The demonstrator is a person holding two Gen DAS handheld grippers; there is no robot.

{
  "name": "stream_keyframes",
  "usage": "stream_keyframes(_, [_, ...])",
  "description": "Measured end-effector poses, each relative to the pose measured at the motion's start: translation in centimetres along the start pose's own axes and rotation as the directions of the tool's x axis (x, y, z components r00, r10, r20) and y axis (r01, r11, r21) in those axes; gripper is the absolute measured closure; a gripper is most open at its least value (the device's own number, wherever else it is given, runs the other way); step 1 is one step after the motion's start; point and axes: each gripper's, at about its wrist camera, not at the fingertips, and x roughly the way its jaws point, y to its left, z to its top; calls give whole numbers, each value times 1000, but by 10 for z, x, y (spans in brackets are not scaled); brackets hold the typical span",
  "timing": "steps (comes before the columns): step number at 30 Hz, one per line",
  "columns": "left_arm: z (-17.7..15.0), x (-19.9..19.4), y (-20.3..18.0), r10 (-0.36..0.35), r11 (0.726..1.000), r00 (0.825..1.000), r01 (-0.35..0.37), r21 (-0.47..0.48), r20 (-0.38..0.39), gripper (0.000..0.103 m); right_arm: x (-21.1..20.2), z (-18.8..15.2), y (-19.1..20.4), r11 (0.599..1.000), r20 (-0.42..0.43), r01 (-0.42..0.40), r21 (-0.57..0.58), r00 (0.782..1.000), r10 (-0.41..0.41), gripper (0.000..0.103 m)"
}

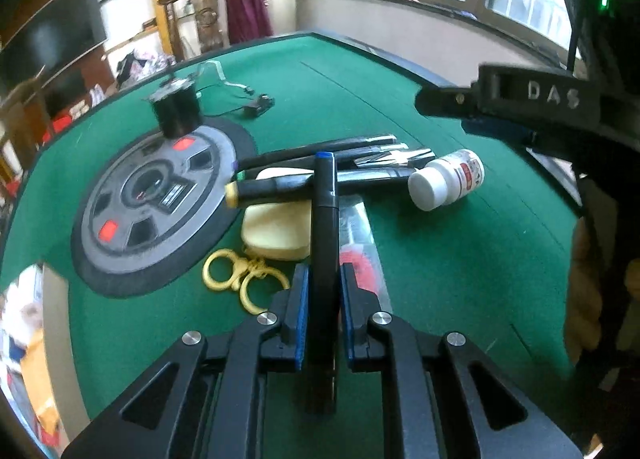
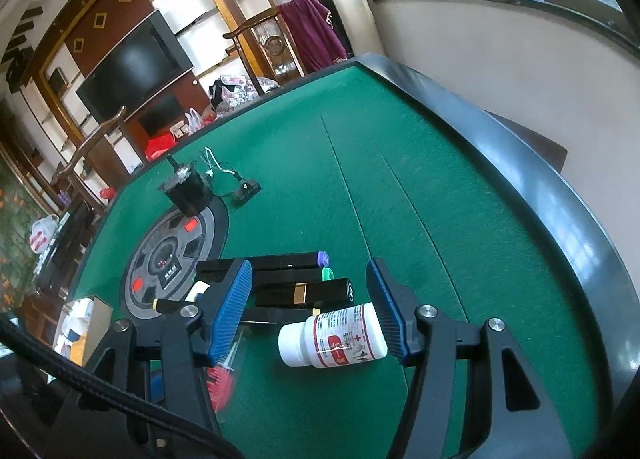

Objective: Organize objects
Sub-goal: 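Grasp a black marker with the left tool while the right tool grasps the clear red-item packet, then carry the marker and clear packet into the tray and open both tools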

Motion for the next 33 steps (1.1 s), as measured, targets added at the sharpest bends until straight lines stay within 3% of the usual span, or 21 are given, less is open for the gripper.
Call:
stream_keyframes(6, [-31, -55, 22, 18, 997, 995, -10, -82, 97, 92, -1, -3, 6, 999, 15, 8, -37, 1000, -8, 45])
stream_keyframes(14, [-86, -153, 55, 78, 978, 957, -20, -207, 278, 91, -3, -14, 33, 989, 12, -9, -148, 1000, 10, 45])
stream_keyframes(17, [-101, -163, 70, 79, 968, 953, -3, -250, 293, 91, -10, -28, 46, 989, -49, -81, -125, 996, 76, 45])
stream_keyframes(20, [-110, -166, 82, 98, 960, 951, -12, -280, 294, 91, -3, -47, 61, 987, -148, -102, -128, 986, 83, 45])
stream_keyframes(27, [-139, -183, 104, 127, 947, 936, -15, -321, 329, 91, 33, -71, 89, 972, -245, 45, -231, 964, -103, 45])
stream_keyframes(32, [-159, -190, 122, 148, 932, 934, -22, -362, 324, 91, 49, -75, 110, 921, -191, 190, -339, 945, -265, 46])
stream_keyframes(33, [-161, -191, 124, 158, 930, 932, -30, -365, 325, 91, 50, -75, 112, 923, -190, 182, -340, 948, -257, 56])
